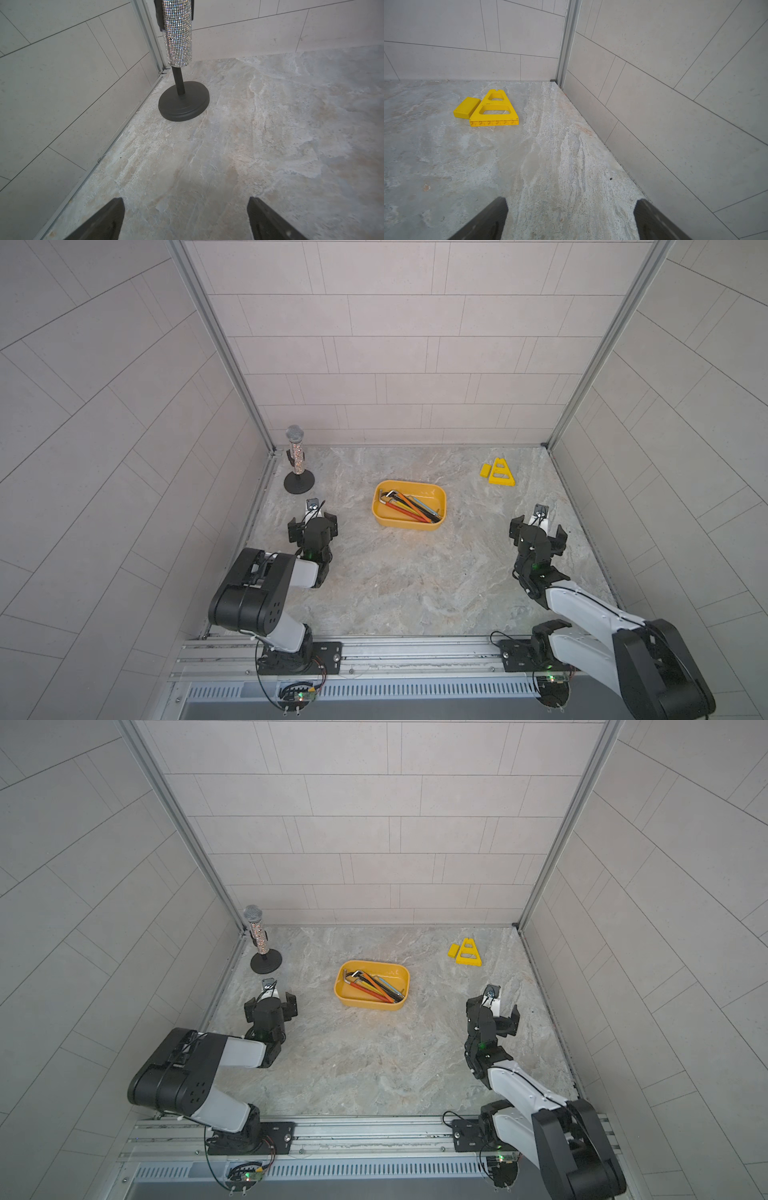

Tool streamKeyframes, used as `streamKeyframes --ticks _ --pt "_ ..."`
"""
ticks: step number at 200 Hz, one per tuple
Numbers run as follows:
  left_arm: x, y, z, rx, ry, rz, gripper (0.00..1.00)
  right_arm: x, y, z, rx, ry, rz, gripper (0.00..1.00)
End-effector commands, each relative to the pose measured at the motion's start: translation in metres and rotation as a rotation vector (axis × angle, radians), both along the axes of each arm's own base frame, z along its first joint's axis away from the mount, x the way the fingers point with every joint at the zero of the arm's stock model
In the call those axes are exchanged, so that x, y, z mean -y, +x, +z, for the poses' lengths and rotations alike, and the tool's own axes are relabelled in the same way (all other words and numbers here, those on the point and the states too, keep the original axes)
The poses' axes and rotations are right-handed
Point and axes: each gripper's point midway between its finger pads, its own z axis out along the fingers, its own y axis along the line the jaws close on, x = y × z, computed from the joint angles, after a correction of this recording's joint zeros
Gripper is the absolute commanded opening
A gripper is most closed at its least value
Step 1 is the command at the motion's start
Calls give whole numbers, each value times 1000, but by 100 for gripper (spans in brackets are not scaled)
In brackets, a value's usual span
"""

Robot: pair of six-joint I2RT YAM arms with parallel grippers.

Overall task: Put the hex key on the desktop into the storage box
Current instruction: Reset both arms

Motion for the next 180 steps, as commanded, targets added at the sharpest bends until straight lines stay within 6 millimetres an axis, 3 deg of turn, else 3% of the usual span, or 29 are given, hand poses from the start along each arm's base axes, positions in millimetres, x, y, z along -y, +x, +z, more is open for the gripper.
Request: streamKeyframes --ticks 1,26,38,44,67,138,157,180 --pt "-1 8 6 25 -32 8 100 2 20 3 81 -23 -14 100" --pt "-1 8 6 27 -31 5 100 -13 43 -5 1 -52 18 100" --pt "-1 8 6 28 -32 6 100 -22 52 -15 27 -13 103 100" --pt "-2 8 5 27 -32 9 100 -21 56 -12 84 -29 112 100" --pt "-2 8 6 27 -31 11 100 -19 52 -19 17 0 113 100" --pt "-2 8 6 34 -33 9 100 -21 55 -18 51 -5 124 100" --pt "-2 8 7 34 -33 9 100 -25 53 -32 65 52 217 100" --pt "-2 8 6 35 -33 10 100 -21 54 -34 68 41 186 100"
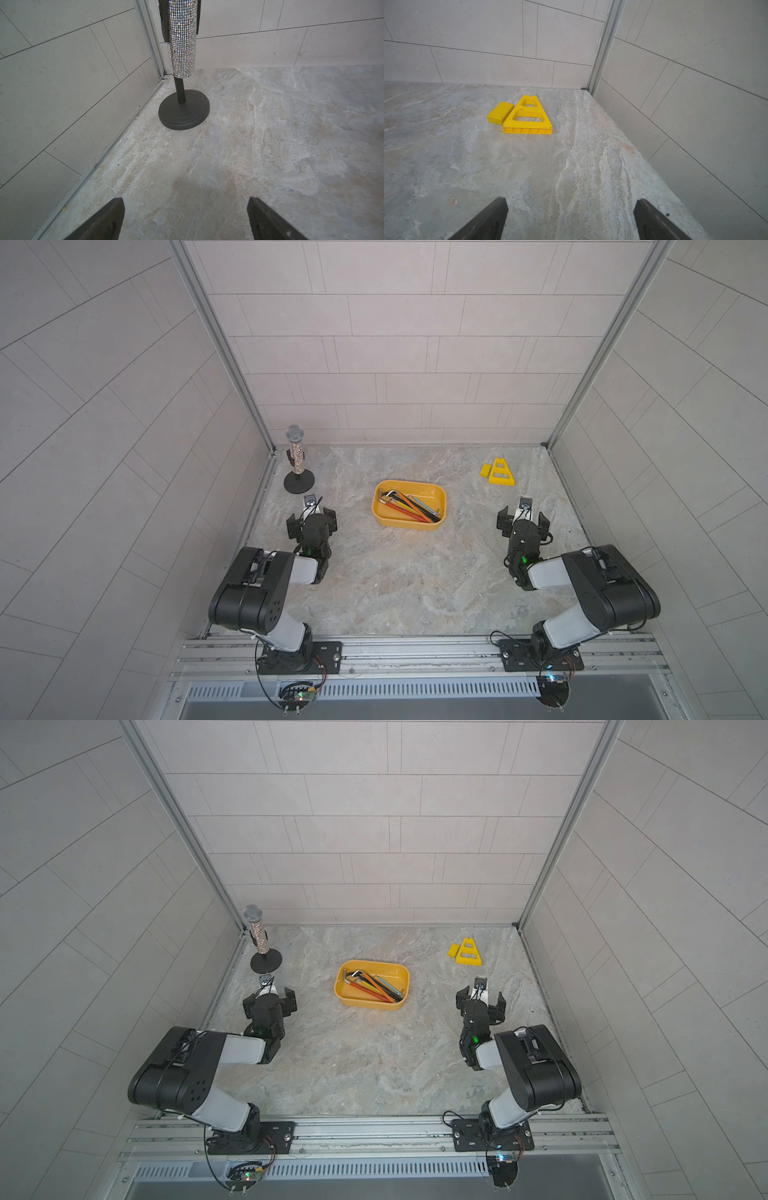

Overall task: Put the hex key on the desktop into the storage box
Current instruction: Reset both arms

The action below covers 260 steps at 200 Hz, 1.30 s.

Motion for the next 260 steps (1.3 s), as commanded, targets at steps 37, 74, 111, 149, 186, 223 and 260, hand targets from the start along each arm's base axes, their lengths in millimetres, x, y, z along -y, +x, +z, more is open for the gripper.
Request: streamKeyframes --ticks 37,74,111,149,186,223,260 --pt "-2 3 2 12 -7 7 100 -6 4 1 27 9 34 100" --pt "-1 3 1 10 -8 6 100 -8 11 -2 -23 17 38 100" --pt "-2 3 1 11 -8 7 100 -7 11 -3 -23 15 37 100" --pt "-2 3 2 11 -8 6 100 -7 11 -3 -22 15 38 100" --pt "-2 3 1 10 -8 6 100 -7 11 -3 -23 14 38 100" --pt "-3 8 -2 -3 -30 -12 100 -7 11 -3 -23 15 38 100" --pt "0 7 -1 0 -43 -45 100 -7 11 -3 -23 15 38 100"
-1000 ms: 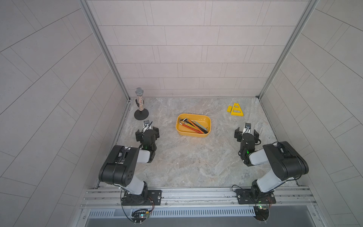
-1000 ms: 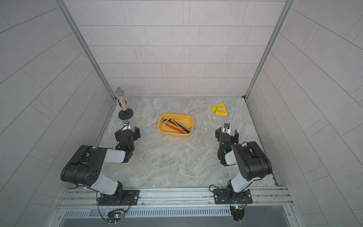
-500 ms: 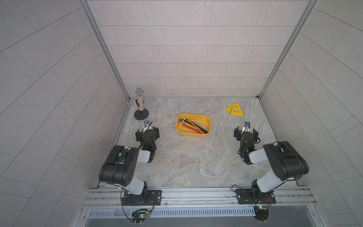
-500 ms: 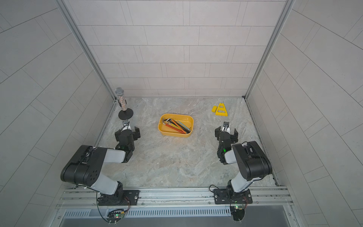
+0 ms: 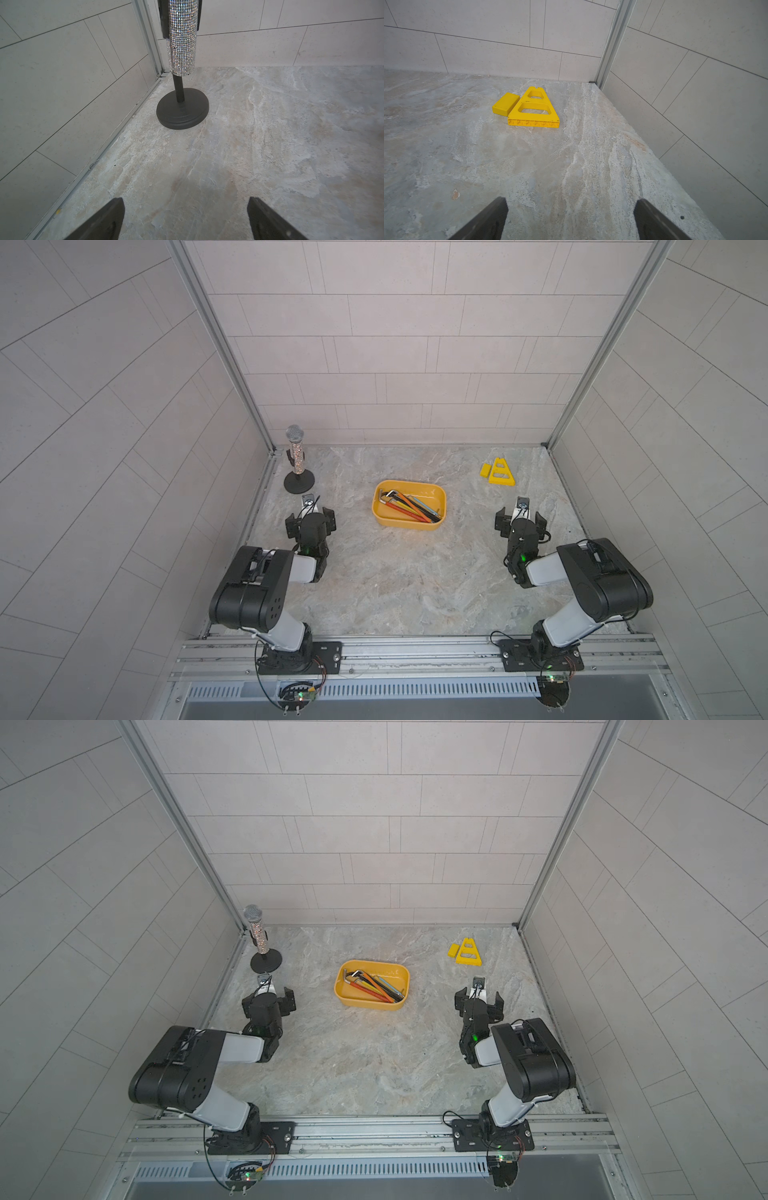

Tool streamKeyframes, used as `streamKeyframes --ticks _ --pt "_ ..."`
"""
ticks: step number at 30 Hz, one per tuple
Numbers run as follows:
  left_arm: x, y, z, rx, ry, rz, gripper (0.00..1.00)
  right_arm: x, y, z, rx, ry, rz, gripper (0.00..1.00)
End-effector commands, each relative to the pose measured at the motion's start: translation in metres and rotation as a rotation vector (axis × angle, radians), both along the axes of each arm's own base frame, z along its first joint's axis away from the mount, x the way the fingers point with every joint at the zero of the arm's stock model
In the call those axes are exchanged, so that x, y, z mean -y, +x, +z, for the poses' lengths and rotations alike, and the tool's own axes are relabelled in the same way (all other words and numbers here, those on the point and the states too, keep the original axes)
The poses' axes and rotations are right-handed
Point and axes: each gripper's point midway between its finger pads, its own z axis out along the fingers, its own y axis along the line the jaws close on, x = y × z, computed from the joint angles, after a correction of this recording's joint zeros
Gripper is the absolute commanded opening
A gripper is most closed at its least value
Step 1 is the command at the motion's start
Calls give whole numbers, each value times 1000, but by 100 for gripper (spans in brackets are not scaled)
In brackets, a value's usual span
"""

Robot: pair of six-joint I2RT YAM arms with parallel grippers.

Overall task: Put the hex key on the desktop into the storage box
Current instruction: Reset both arms

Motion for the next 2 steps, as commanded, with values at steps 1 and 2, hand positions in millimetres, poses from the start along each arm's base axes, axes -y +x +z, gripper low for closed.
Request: streamKeyframes --ticks 1,2 --pt "4 3 2 7 -18 -32 100 -1 2 3 7 3 1 100" --pt "5 2 3 13 -18 -41 100 -1 2 3 7 4 2 100"
